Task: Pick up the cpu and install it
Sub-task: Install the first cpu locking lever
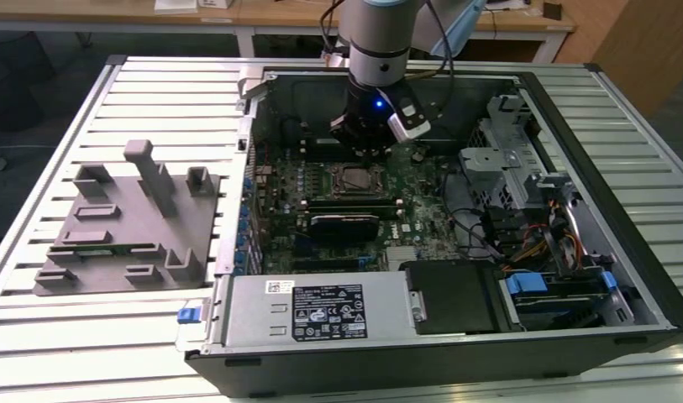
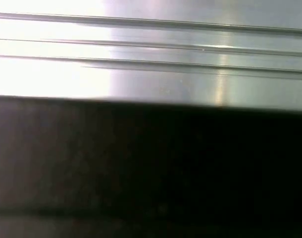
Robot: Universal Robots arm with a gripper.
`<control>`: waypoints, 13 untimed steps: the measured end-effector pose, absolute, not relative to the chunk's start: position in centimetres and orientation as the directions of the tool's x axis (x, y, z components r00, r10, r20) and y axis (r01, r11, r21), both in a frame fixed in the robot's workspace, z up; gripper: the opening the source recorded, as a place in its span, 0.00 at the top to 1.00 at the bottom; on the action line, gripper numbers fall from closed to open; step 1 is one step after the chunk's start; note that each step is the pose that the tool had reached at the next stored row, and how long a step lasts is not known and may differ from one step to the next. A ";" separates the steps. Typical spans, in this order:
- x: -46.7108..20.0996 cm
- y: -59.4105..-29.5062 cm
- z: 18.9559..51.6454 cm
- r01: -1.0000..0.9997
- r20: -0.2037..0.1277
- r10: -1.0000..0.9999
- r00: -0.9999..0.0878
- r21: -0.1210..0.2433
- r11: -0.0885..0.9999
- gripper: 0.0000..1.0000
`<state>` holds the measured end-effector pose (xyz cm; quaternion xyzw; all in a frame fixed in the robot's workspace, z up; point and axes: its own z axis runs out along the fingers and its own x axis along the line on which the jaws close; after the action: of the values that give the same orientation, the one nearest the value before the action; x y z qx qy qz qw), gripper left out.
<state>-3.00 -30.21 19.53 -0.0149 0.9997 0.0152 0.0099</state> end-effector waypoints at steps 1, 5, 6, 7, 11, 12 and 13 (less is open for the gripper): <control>-3.0 -30.2 19.5 -0.030 -0.020 -0.029 -0.999 0.032 0.999 0.89; -3.0 -30.2 19.5 -0.030 -0.020 -0.029 -0.999 0.042 0.999 0.89; -3.0 -30.1 19.5 -0.030 -0.021 -0.029 -0.999 0.044 0.999 0.89; -3.0 -30.2 19.5 -0.030 -0.021 -0.029 -0.999 0.046 0.999 0.89; -3.0 -30.1 19.7 -0.030 -0.021 -0.029 -0.999 0.051 0.998 0.89; -3.0 -30.1 19.8 -0.030 -0.021 -0.029 -0.999 0.051 0.998 0.89; -3.0 -30.1 20.1 -0.030 -0.021 -0.029 -0.999 0.050 0.998 0.89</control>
<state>-2.99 -30.12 20.08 -0.0148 0.9995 0.0252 0.0100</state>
